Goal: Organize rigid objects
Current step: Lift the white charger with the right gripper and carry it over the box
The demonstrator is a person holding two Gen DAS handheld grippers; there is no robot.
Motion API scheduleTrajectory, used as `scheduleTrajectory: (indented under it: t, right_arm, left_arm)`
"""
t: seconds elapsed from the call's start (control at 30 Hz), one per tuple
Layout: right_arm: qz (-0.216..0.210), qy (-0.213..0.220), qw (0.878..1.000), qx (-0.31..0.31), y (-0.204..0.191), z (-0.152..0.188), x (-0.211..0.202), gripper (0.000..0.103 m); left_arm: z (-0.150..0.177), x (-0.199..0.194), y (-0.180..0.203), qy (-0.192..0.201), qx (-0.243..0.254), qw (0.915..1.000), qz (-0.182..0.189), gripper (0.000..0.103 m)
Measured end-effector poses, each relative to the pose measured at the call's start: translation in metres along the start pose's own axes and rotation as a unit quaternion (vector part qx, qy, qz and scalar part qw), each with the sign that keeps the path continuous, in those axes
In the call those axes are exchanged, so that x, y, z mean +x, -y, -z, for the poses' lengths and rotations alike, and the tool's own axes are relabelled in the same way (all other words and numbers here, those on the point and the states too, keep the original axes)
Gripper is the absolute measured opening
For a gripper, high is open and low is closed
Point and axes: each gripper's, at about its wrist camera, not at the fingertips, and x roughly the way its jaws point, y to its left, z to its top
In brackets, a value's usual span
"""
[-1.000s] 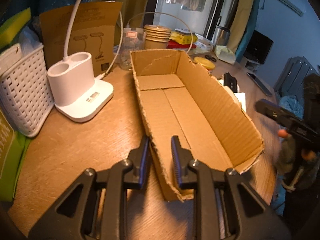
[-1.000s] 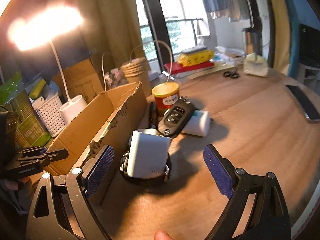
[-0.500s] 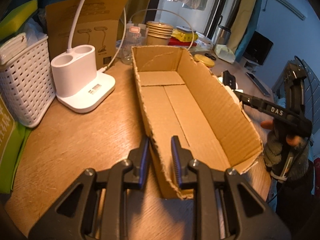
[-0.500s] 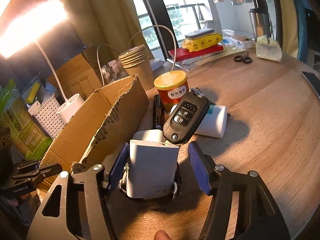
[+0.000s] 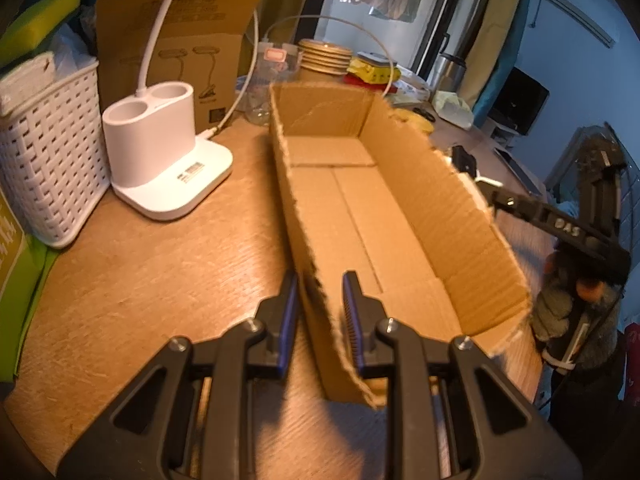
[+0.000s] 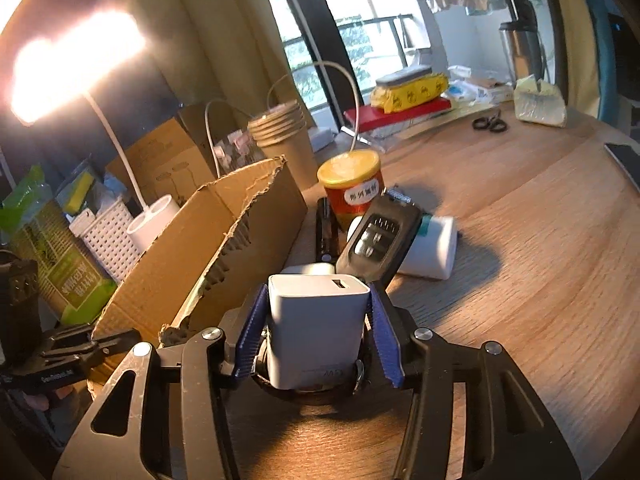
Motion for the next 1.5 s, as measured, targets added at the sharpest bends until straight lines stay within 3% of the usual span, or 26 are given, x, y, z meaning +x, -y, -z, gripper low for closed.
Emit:
scheduleTrajectory:
  t: [0.2,0.5,0.87,1.1,1.33,1.5]
  right_arm:
    - [0.01,0.026,1.0,-0.005,-0.002,-0.003,-0.013,0.053]
    - [0.015,0.061,0.998,-0.012,-0.007,-0.011,-0.034,0.053]
    - [-0.007,0.094,0.995,-0.039,-0.037,-0.021,-0.061,0.053]
    - [-0.043,0.091,0.992,-0.073,-0.074,-0.019,-0.067,0.053]
    - [-0.072,0.055,0.991,-0.101,-0.105,-0.004,-0.051,0.053]
    - [-0.068,0.027,0.99,-0.124,-0.119,0.009,-0.037,0.053]
  left_arm:
    - [0.0,0.009,-0.006,-0.017,-0.014,0.9997,0.007,0.023]
    - [-0.002,-0.004,-0.003,0.012,-0.017,0.9997,0.011,0.023]
    - [-0.001,-0.006,0.001,0.015,-0.016,0.9998,0.0,0.023]
    - [0.0,-0.006,0.003,0.017,-0.012,0.9998,-0.006,0.023]
    - [0.001,-0.006,0.004,0.021,-0.008,0.9996,-0.016,0.023]
    - [0.001,-0.006,0.003,0.021,-0.009,0.9996,-0.018,0.023]
